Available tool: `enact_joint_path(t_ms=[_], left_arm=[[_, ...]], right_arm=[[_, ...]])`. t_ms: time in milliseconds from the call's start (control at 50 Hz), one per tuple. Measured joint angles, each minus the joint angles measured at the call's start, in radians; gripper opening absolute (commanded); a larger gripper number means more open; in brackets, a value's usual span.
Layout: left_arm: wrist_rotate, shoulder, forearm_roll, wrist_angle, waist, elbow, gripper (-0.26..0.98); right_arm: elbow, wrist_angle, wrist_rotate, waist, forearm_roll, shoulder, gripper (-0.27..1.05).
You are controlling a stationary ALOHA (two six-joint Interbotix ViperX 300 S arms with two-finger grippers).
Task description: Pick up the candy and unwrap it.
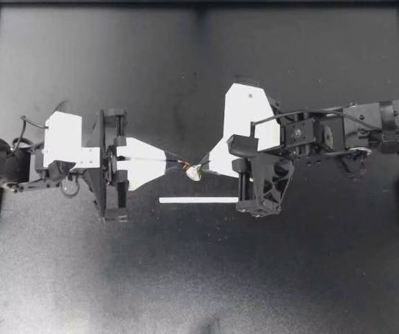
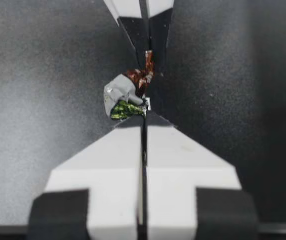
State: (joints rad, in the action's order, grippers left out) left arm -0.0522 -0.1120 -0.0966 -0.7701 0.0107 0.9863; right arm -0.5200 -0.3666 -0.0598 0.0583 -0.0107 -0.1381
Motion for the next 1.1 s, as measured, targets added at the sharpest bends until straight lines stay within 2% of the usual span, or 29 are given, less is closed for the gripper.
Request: enact_joint_path(t_ms=[180, 340, 1100], left_arm=[[0.000, -0.023, 0.000, 0.000, -0.002, 0.034, -0.15], [0.000, -0.040, 0.005, -0.002, -0.003, 0.034, -0.15], [-0.046, -0.006, -0.002, 0.000, -0.002, 0.006, -0.15]], right_arm=[[-0.058, -0.005, -0.044, 0.000, -0.002, -0.043, -0.17], [-0.087, 0.017, -0.064, 0.000, 0.000, -0.074, -0.17], [-0.089, 0.069, -0.020, 0.000, -0.043, -0.054, -0.17]])
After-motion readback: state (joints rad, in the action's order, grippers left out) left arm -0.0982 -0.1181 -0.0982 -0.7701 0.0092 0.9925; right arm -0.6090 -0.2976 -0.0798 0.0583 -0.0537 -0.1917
